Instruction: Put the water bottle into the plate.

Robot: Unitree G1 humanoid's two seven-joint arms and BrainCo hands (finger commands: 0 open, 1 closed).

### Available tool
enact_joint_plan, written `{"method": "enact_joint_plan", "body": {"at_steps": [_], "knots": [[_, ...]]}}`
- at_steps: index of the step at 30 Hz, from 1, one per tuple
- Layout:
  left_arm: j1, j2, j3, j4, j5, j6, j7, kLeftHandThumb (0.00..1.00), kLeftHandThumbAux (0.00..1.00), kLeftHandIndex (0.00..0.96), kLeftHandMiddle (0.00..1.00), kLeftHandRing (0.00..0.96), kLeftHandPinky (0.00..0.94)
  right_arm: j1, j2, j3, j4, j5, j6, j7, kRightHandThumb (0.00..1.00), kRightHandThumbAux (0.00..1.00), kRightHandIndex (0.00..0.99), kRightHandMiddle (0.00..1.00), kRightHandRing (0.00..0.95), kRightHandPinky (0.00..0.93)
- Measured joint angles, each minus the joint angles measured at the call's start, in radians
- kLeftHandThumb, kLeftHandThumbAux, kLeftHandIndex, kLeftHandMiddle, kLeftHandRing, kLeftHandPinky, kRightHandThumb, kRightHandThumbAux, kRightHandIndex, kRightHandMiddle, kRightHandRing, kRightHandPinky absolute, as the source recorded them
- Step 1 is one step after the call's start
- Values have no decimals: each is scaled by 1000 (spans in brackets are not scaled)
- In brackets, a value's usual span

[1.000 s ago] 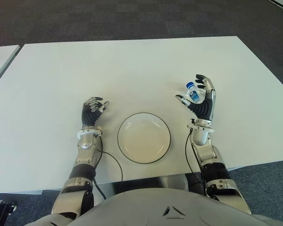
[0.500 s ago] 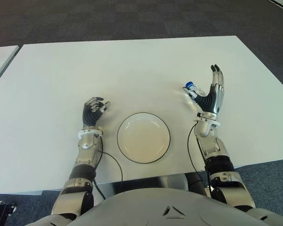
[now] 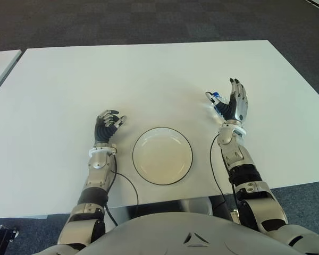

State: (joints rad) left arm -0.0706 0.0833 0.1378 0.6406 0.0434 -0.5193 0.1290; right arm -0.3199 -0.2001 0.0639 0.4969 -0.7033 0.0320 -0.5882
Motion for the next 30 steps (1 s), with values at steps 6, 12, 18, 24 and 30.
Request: {"method": "enact_joint_plan", "body": {"at_steps": [6,12,18,24,30], "knots": [[10,0,1,-9,7,2,2,705,717,434,637,625,599,-33,-17,30,21,3,83,69,601,219,0,0,0,0],[11,-3,6,-16,2,17,8,704,717,434,621,598,567,-58,-18,61,31,3,185,149,605,225,0,0,0,0],[13,-12,9,-33,-3,31,25,704,717,434,607,582,555,-100,-17,90,86,4,249,195,607,228,0,0,0,0],[16,-19,9,-46,-3,39,36,706,716,434,623,607,598,-197,-17,111,254,17,257,197,604,233,0,0,0,0],[15,-19,12,-44,-6,41,36,705,716,435,641,621,607,-284,-18,114,437,37,210,170,585,234,0,0,0,0]]}}
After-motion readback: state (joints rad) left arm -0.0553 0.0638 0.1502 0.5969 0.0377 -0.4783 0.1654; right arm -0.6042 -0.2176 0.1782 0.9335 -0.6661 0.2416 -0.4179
